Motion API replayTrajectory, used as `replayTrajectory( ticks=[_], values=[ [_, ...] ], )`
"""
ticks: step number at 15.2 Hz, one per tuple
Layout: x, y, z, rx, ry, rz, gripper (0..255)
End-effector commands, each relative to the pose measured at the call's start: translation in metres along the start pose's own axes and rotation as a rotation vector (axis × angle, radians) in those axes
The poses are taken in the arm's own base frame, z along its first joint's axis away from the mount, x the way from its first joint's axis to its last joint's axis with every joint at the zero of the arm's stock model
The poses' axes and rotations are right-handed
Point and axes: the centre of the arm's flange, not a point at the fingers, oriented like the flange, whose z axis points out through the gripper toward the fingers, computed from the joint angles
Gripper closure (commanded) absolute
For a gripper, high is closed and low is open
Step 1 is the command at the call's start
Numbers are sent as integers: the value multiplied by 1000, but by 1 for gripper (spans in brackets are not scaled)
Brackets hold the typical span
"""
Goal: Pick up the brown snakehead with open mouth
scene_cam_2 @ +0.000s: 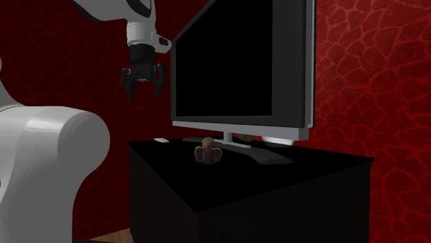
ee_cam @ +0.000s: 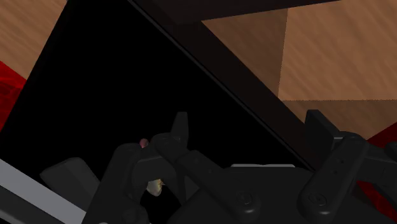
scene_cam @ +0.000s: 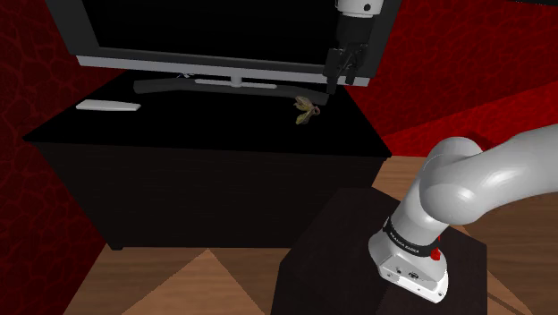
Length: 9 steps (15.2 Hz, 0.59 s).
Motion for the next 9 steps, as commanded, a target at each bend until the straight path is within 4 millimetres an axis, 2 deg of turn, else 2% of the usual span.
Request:
replayTrajectory(
  ticks=[1,9],
  values=[
    [0,0,0,0,0,0,0],
    [86,46,45,-19,-27,55,0]
  ],
)
